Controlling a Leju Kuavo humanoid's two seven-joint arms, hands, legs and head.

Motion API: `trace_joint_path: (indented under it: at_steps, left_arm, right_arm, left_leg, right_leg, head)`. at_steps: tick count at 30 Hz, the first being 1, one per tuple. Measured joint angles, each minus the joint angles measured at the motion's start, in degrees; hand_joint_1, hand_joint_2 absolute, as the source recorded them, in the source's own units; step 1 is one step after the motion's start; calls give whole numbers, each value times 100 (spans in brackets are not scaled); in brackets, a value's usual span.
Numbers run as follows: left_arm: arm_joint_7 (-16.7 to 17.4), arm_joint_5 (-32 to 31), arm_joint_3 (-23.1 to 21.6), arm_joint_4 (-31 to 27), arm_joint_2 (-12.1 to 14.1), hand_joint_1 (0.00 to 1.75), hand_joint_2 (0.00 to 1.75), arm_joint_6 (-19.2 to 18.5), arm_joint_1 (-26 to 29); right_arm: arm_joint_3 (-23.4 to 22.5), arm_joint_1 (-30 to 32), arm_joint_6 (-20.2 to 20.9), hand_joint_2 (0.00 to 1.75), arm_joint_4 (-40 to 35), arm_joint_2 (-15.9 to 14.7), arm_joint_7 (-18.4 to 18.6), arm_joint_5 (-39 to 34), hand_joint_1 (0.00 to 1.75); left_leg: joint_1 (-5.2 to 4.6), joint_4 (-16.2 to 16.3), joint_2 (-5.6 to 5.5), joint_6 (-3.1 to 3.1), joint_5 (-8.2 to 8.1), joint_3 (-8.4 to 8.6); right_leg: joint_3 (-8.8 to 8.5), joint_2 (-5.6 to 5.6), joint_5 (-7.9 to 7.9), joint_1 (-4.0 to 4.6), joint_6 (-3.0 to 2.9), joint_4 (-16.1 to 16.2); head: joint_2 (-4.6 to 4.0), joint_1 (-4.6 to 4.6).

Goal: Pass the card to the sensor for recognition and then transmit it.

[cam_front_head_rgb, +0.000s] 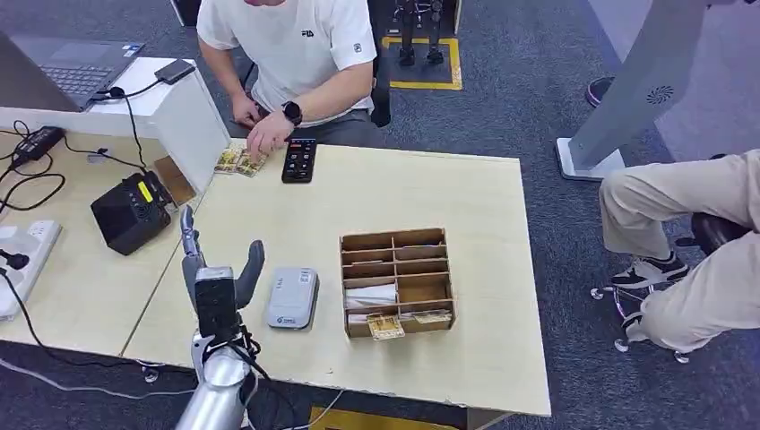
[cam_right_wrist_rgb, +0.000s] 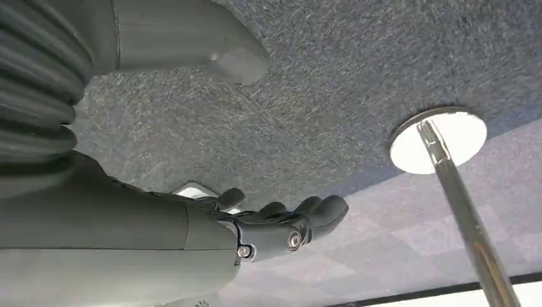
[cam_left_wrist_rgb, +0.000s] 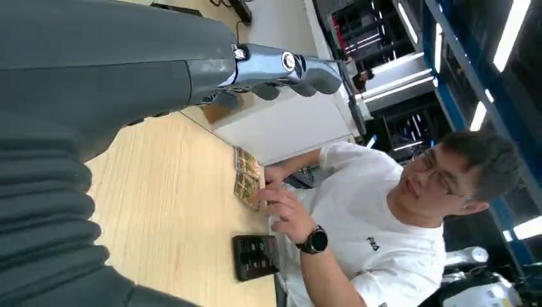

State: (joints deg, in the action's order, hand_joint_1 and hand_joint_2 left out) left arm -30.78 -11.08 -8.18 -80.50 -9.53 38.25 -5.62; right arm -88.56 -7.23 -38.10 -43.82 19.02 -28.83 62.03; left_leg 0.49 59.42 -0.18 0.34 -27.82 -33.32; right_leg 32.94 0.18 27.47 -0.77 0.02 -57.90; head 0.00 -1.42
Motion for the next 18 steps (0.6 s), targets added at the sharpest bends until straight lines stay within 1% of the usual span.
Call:
trace_joint_path:
  at_steps: [1,2,5,8,10,18]
  left_arm:
    - [-41,92,-15,-135,-9,0,0,11,118]
    - [-96,201,-26,-271,-22,0,175,22,237]
    - [-221,448,-81,-673,-33,0,175,92,531]
    - [-483,384,-81,-1005,-112,0,175,157,802]
    - [-592,363,-81,-1195,-177,0,175,177,951]
    - [-795,444,-81,-1705,-341,0,175,188,1339]
  right_arm:
    - [-2,2,0,175,-11,0,16,-13,0]
    - [-2,4,0,175,-29,0,40,-46,0]
    - [-2,22,0,175,-78,0,98,-85,0]
    - [-2,37,0,175,-144,0,208,-87,0]
    - [-2,42,0,175,-184,0,249,-87,0]
    - [-2,63,0,175,-271,0,317,-85,0]
  left_leg:
    - [0,0,0,0,0,-1]
    - [0,0,0,0,0,-1]
    - [0,0,1,1,-1,-2]
    - [0,0,1,1,-1,-3]
    - [0,0,0,1,-1,-3]
    - [0,0,0,1,-1,-3]
  right_leg:
    - [0,0,0,0,0,0]
    - [1,1,0,0,0,0]
    - [1,0,1,0,1,0]
    - [1,0,1,0,1,0]
    - [1,-1,1,0,1,0]
    - [1,-2,1,0,1,1]
  head:
    - [0,0]
    - [0,0]
    - [0,-2]
    - [0,0]
    - [0,-2]
    - [0,0]
